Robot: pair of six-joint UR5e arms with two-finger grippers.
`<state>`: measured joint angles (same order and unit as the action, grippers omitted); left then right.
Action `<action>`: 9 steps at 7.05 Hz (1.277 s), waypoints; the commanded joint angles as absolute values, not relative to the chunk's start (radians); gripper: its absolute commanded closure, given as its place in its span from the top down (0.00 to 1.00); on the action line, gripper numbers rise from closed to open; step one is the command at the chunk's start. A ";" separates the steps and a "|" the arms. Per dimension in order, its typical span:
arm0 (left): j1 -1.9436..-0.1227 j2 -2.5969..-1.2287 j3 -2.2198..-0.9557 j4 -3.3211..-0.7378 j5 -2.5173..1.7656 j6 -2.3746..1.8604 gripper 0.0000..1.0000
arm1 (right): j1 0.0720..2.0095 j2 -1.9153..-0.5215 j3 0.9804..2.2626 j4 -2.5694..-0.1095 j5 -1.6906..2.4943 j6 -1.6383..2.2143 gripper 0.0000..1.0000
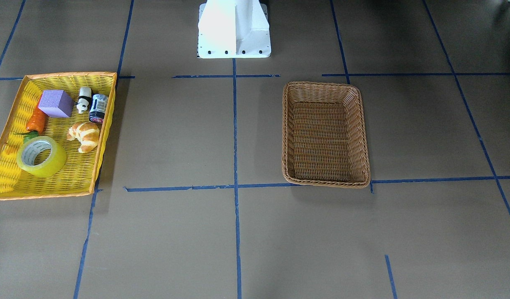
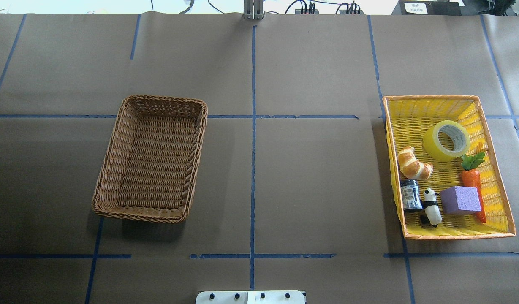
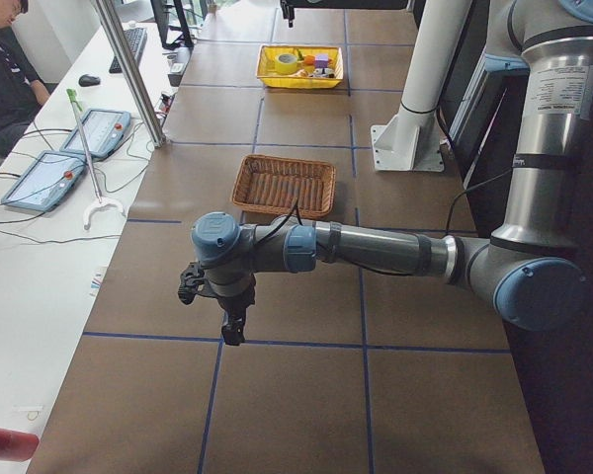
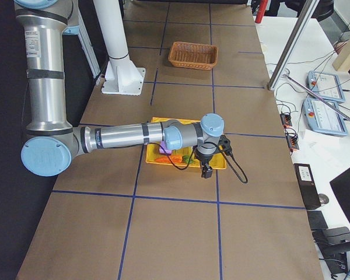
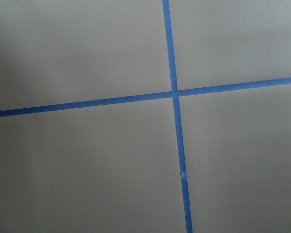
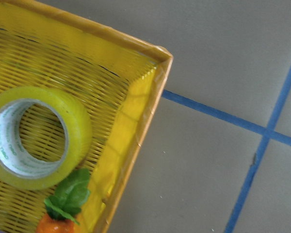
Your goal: Move tape to another basket
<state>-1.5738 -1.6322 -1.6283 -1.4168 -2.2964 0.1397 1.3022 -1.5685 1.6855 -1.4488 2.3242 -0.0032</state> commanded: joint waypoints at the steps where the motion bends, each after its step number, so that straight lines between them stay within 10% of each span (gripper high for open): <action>1: -1.574 -1.632 -1.629 -1.416 -2.296 0.140 1.00 | 1.221 -1.565 1.660 -1.303 2.319 0.106 0.99; 9: -1.572 -1.634 -1.628 -1.416 -2.296 0.138 1.00 | 1.103 -1.457 1.537 -1.249 2.316 0.169 0.85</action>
<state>-1.5724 -1.6332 -1.6270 -1.4159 -2.2964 0.1381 1.1156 -1.4594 1.5493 -1.2511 2.3180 0.1673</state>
